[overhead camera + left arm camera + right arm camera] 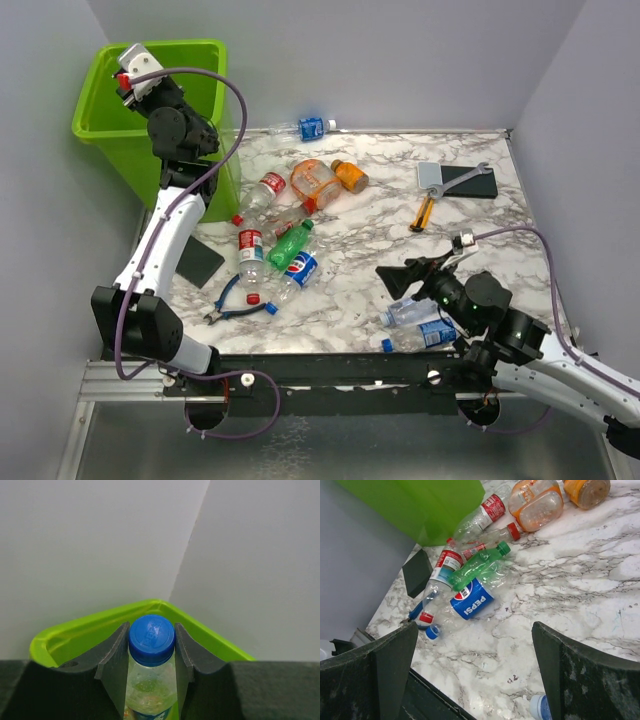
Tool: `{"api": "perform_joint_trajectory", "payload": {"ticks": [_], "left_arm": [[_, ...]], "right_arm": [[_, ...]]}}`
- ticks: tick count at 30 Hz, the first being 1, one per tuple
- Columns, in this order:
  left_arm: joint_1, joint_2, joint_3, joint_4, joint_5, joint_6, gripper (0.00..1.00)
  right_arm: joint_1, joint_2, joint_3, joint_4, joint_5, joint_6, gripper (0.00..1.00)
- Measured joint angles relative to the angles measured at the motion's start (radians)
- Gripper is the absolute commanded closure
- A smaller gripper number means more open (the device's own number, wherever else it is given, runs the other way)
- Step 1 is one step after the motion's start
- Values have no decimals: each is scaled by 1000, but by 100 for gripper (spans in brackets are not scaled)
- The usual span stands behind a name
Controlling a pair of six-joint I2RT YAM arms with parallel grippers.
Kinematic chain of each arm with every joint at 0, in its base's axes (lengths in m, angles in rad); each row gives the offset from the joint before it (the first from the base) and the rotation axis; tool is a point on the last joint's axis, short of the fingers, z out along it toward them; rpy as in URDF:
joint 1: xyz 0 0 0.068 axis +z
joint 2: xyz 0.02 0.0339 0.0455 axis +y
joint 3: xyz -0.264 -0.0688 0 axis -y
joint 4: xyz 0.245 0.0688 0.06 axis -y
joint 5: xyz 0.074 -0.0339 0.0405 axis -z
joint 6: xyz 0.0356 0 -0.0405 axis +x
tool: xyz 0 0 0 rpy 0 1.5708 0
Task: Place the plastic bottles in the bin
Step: Place the plastic bottle in the trash bin.
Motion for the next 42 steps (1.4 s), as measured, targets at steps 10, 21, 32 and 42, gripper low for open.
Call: {"api": "perform_joint_trajectory", "payload": {"ticks": [10,21,32,42], "left_arm": [[82,12,89,-394,125,-327,100],[92,73,140,-719,214,-443,34],[74,72,254,-814,286,-478,1],[-315,-41,287,-847,478,-413,1]], "right_arm": [[0,-59,-5,-82,68,3,0],[0,-80,-2,-150,100,3,0],[0,-74,31,-179,129,3,0],[0,85,131,-277,244,35,1]]}}
